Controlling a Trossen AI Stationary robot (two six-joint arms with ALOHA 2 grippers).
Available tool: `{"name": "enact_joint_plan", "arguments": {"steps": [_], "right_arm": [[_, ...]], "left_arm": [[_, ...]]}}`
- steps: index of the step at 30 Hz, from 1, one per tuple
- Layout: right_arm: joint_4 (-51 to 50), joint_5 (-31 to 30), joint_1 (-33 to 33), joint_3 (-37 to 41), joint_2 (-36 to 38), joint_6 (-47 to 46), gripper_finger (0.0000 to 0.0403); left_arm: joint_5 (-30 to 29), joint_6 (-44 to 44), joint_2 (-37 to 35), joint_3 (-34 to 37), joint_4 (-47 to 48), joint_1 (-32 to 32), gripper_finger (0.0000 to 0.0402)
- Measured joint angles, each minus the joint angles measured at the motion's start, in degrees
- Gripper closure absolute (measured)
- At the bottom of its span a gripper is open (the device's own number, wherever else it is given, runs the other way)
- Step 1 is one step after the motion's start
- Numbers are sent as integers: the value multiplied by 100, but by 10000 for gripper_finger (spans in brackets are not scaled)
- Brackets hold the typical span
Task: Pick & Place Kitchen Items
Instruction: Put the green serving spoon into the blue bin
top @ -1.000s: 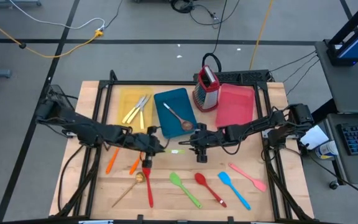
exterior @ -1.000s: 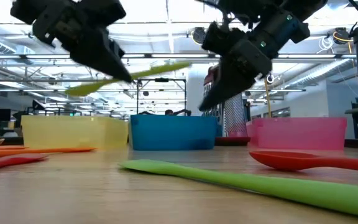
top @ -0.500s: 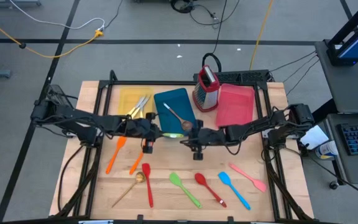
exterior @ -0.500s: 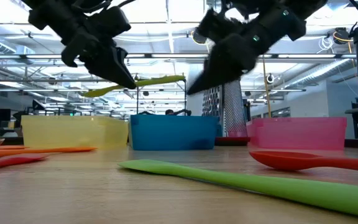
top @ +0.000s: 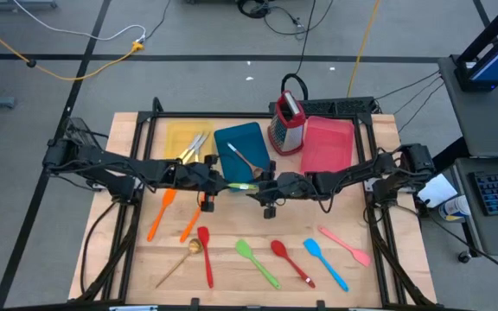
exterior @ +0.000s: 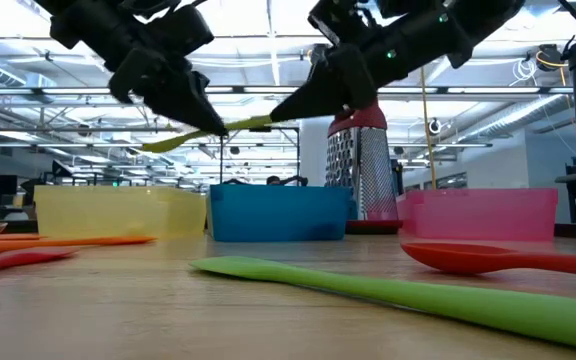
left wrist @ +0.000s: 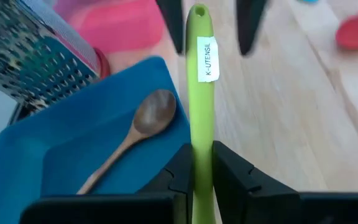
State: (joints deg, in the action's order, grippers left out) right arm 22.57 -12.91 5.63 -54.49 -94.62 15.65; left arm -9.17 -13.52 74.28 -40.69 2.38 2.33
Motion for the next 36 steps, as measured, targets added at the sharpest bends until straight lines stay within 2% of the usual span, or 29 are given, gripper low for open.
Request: {"name": "enact_joint_plan", "arguments": {"steps": [17, 21, 27, 32, 36], "right_arm": [[238, 121, -81, -3, -49, 158, 241], [243, 123, -81, -3, -49, 158, 260], [238, 123, -81, -3, -49, 158, 296], [240, 115, -81, -3, -49, 157, 326], [233, 110, -83, -3, -49, 156, 336]], "left_arm": [[116, 53, 146, 1, -293, 39, 356], [116, 52, 151, -2, -290, 39, 350], [114, 54, 151, -2, -364, 37, 362], [107, 52, 151, -2, -474, 37, 351], [101, 54, 151, -2, -486, 37, 354]]}}
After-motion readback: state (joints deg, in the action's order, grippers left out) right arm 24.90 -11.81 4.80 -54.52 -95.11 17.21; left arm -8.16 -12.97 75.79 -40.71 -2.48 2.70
